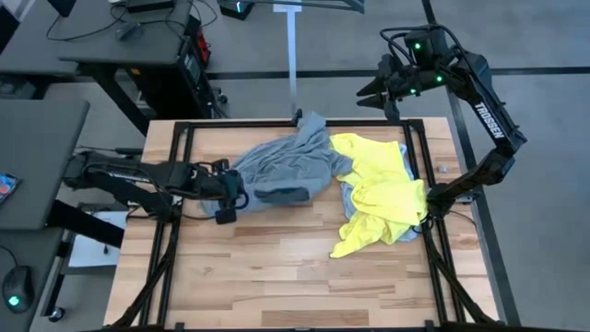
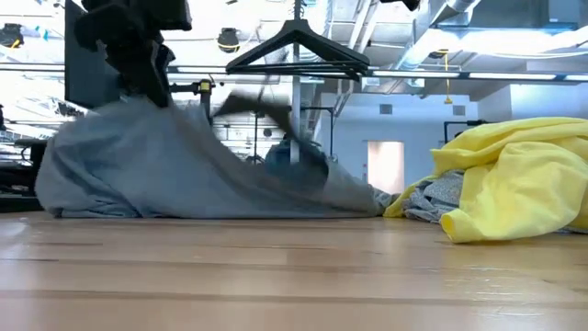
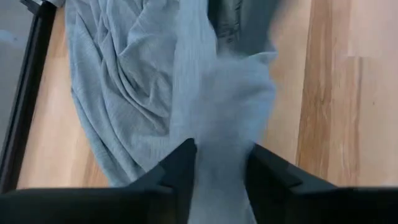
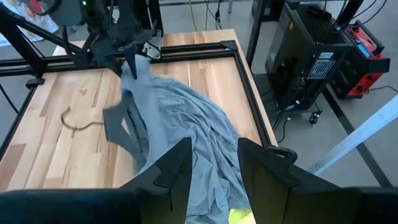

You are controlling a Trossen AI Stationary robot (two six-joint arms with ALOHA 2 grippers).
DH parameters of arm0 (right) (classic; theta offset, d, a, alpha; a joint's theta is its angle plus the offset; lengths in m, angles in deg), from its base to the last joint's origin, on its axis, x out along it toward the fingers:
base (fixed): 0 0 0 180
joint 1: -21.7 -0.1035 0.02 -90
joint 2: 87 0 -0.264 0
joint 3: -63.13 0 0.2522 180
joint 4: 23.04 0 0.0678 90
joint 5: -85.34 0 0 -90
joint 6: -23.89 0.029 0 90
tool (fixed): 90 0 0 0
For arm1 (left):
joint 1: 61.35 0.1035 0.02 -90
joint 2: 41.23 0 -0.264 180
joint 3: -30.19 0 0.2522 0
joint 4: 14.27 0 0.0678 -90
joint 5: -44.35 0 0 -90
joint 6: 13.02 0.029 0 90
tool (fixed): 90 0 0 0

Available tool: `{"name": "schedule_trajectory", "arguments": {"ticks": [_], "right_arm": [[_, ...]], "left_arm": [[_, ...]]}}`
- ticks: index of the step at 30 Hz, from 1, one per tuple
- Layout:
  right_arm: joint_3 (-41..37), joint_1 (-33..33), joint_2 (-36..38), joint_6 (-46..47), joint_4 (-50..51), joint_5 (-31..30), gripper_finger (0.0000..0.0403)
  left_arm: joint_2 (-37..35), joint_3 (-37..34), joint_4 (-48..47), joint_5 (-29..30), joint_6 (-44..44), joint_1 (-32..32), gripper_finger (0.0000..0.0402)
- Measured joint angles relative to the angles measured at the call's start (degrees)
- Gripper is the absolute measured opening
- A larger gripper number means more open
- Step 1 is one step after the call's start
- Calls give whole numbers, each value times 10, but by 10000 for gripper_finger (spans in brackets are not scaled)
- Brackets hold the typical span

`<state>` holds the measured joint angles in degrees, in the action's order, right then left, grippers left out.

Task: Hang clothes
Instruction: Put the gray shirt on the black hanger on the top center of the table, then remove the black hanger from clothes rack

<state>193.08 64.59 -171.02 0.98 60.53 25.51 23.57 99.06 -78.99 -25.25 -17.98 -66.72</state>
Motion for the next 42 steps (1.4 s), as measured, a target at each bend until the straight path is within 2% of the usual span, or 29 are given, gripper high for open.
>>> {"name": "schedule_trajectory", "arguments": {"ticks": [4, 9, 12, 14, 16, 19, 22, 26, 29, 33, 36, 42], "right_arm": [[0, -2, 0, 0, 1, 0, 119], [0, -1, -6, 0, 3, 0, 119], [0, -1, -19, 1, 15, 0, 119], [0, -2, -33, 1, 28, 0, 119], [0, -1, -53, 1, 40, -2, 119], [-1, 0, -83, 1, 51, -7, 119], [-1, 0, -110, 4, 49, -16, 119], [-1, -1, -145, 12, 48, -18, 119], [-1, -1, -170, 34, 57, -41, 119], [-1, 0, -188, 81, 52, -124, 119], [-1, 1, -191, 122, -7, -167, 119], [-1, 6, -160, 170, -189, -172, 119]], "left_arm": [[0, 63, -9, -4, 34, -1, 166], [0, 149, -9, -7, 56, 4, 176], [0, 169, 2, 31, 13, 44, 174], [1, 169, 15, 23, -22, 86, 174], [2, 169, 15, -22, -66, 132, 174], [18, 169, 20, -124, -118, 199, 174], [44, 169, 19, -192, -119, 239, 173], [84, 169, 20, -210, -40, 274, 173], [120, 169, 21, -285, 32, 311, 173], [162, 168, 31, -371, 108, 368, 173], [179, 168, 58, -385, 145, 410, 173], [173, 181, 104, -386, 192, 470, 173]]}}
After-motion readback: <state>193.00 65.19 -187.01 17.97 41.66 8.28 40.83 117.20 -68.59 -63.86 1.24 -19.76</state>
